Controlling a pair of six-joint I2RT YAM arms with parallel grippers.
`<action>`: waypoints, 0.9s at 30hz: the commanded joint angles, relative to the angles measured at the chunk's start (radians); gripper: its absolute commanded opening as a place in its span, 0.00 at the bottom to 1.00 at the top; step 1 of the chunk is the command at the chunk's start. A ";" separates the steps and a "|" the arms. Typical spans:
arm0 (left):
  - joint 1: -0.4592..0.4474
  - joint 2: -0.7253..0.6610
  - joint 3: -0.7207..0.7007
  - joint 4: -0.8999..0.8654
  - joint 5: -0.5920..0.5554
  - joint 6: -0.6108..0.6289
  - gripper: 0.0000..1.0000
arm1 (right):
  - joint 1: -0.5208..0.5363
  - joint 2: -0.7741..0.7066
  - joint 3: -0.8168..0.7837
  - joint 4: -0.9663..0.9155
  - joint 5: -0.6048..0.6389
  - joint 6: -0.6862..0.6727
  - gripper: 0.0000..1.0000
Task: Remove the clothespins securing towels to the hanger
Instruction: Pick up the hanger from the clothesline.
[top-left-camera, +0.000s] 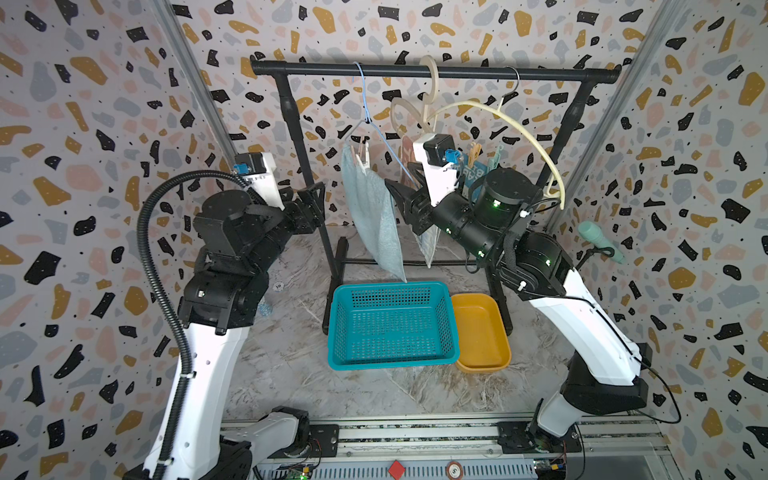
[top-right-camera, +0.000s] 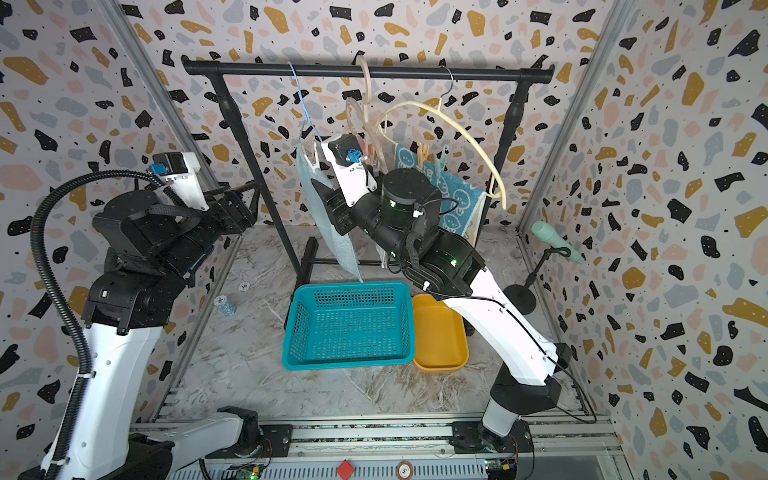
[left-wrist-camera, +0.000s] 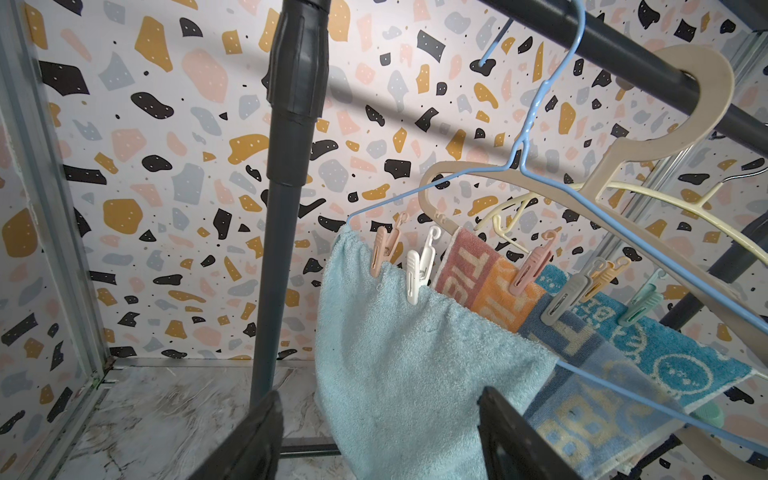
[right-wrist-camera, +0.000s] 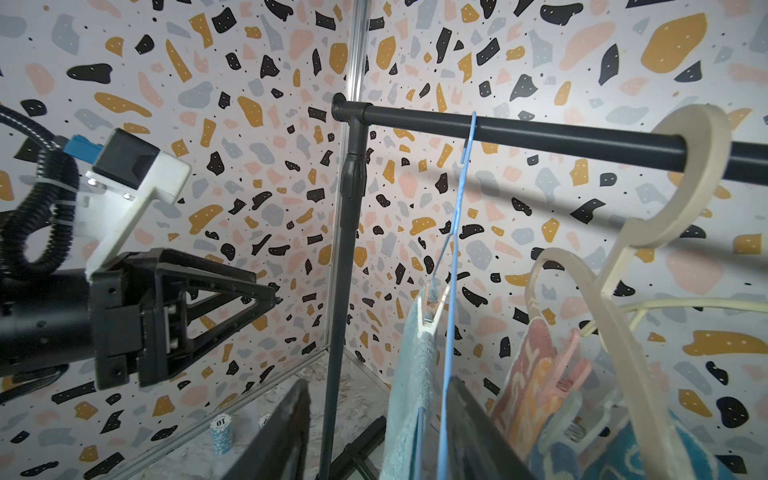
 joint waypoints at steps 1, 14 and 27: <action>-0.003 -0.018 -0.016 0.055 0.016 -0.010 0.74 | 0.003 -0.028 0.033 -0.024 0.029 -0.012 0.49; -0.004 -0.027 -0.039 0.086 0.028 -0.042 0.74 | -0.006 -0.079 -0.056 -0.051 0.055 -0.011 0.39; -0.004 -0.024 -0.036 0.074 0.036 -0.036 0.74 | -0.040 -0.095 -0.091 -0.041 -0.003 0.005 0.25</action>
